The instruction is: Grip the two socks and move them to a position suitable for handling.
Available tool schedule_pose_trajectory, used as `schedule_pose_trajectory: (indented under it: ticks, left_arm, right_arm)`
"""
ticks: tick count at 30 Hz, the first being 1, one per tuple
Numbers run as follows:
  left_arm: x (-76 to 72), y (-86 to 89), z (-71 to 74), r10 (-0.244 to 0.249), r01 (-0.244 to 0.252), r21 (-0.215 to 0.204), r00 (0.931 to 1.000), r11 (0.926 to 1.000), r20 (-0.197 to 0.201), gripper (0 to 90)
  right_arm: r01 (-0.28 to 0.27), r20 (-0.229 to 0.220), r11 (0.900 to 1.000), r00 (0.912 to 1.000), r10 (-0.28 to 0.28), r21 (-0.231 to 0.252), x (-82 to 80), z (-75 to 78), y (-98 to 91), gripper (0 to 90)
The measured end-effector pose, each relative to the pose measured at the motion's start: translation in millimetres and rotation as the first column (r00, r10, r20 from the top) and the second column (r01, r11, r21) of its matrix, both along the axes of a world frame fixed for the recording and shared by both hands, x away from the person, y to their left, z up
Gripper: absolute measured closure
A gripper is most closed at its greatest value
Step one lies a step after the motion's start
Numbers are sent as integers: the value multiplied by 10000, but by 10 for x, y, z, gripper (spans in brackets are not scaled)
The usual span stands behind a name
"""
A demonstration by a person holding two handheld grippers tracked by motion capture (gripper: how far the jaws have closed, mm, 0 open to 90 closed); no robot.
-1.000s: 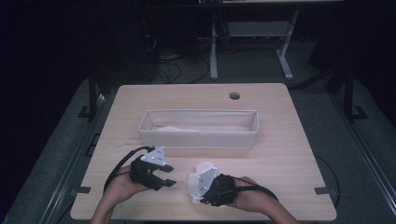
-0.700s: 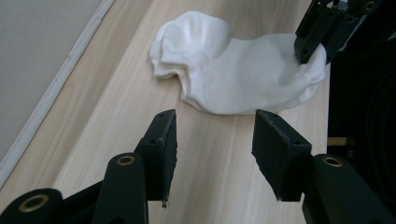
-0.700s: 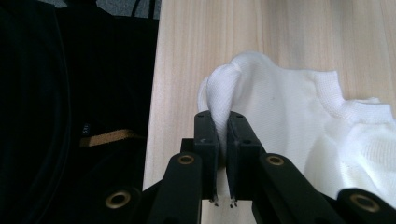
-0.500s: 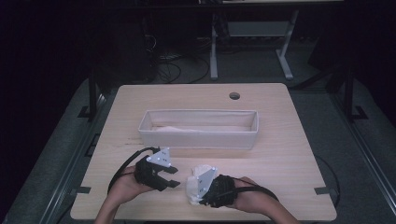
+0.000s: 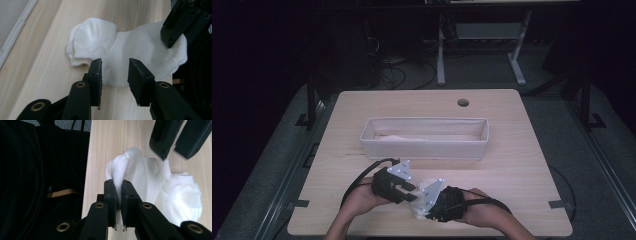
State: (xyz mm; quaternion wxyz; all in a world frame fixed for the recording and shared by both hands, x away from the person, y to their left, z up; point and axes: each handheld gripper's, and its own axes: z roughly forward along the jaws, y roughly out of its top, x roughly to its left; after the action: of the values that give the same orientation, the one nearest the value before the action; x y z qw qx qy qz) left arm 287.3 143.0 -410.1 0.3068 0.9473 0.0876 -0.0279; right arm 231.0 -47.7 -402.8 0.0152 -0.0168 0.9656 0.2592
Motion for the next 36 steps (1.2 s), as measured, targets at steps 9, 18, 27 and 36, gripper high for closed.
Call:
schedule_pose_trajectory:
  ticks: [9,18,27,36]
  left_arm:
    - [43,-241,-81,-807,832,451,9952,9955,-548,858]
    - [28,-371,-211,-1139,1215,819,9892,9892,-919,865]
    - [-1,-399,-319,-1114,1225,924,9869,9882,-1168,836]
    - [5,-286,-218,-1037,1113,809,9903,9905,-929,831]
  right_arm:
    - [16,147,10000,9999,-16,5,19,45,11,837]
    - [5,342,9999,9994,-11,172,21,48,-8,838]
    - [61,250,9997,9997,-67,255,15,29,-21,839]
    - [122,210,9995,9997,-128,293,21,57,-36,839]
